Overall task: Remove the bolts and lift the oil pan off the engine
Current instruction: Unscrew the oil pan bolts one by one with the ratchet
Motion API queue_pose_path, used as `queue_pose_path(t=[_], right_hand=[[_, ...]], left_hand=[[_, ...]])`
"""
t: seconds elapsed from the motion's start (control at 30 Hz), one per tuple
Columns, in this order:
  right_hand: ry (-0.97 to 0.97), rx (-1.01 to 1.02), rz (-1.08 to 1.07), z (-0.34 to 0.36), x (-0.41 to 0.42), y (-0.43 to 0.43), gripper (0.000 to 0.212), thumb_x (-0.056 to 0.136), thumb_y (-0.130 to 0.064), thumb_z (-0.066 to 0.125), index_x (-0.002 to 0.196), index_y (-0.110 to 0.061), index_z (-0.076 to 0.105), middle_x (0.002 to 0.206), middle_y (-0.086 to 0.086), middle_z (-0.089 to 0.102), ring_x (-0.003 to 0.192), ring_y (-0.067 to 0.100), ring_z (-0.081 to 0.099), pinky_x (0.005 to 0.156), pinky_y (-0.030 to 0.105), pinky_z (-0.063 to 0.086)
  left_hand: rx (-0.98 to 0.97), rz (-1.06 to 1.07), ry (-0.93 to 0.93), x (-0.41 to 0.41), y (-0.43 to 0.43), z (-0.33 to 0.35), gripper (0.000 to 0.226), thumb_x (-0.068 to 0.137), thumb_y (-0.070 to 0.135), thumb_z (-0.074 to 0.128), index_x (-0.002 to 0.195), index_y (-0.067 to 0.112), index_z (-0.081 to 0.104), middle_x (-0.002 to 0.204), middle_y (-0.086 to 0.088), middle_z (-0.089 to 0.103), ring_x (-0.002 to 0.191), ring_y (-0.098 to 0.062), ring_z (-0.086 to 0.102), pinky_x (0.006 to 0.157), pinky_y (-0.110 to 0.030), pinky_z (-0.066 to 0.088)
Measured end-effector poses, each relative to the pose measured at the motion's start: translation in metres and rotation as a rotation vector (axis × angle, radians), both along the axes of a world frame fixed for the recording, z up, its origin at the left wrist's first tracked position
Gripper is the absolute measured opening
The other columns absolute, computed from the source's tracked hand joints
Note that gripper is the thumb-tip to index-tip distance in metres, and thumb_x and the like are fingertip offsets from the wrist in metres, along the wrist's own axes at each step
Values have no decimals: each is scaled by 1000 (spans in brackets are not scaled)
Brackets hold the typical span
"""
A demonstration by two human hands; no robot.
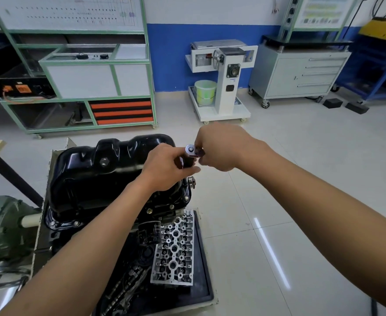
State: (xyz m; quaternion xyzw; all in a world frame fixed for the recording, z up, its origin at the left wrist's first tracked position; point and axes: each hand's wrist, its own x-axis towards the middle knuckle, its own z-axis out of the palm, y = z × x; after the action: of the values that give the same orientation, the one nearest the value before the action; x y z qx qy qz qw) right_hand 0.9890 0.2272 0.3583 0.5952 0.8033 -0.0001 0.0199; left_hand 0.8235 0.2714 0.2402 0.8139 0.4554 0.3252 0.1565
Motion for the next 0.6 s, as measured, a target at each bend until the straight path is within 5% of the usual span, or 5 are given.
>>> queue_pose_path(t=[0.13, 0.2, 0.4, 0.5, 0.6], right_hand=[[-131, 168, 27, 2, -3, 1, 24, 92, -11, 60, 115, -19, 65, 101, 8, 56, 84, 29, 54, 66, 33, 40], [-86, 147, 86, 0, -3, 6, 30, 91, -5, 58, 115, -19, 68, 123, 15, 58, 94, 32, 57, 70, 36, 47], [11, 120, 315, -6, -3, 15, 49, 86, 2, 58, 123, -29, 69, 155, -6, 44, 133, 22, 46, 81, 33, 47], [-2, 105, 213, -7, -4, 15, 36, 84, -2, 57, 114, -21, 69, 136, 4, 58, 117, 28, 55, 76, 41, 54], [-57, 156, 27, -2, -3, 9, 9, 83, -9, 58, 85, -15, 52, 82, 2, 47, 73, 25, 48, 53, 30, 32]], left_hand=[[-42, -9, 1, 0, 0, 2, 19, 76, 44, 87, 83, 44, 69, 62, 14, 66, 75, -6, 60, 75, -27, 45], [-46, -29, 5, -1, 0, 4, 22, 78, 42, 86, 86, 50, 67, 59, 16, 65, 72, -3, 60, 74, -27, 43], [-17, -20, 41, -3, 1, 3, 16, 80, 39, 85, 89, 28, 78, 67, 9, 69, 74, -12, 58, 80, -33, 48], [-17, -2, 29, -3, 2, 2, 17, 81, 42, 84, 86, 27, 76, 60, 15, 63, 72, -8, 57, 75, -31, 46], [1, 9, 22, -1, 1, 1, 19, 81, 43, 83, 83, 27, 74, 56, 18, 58, 69, -8, 57, 69, -30, 43]])
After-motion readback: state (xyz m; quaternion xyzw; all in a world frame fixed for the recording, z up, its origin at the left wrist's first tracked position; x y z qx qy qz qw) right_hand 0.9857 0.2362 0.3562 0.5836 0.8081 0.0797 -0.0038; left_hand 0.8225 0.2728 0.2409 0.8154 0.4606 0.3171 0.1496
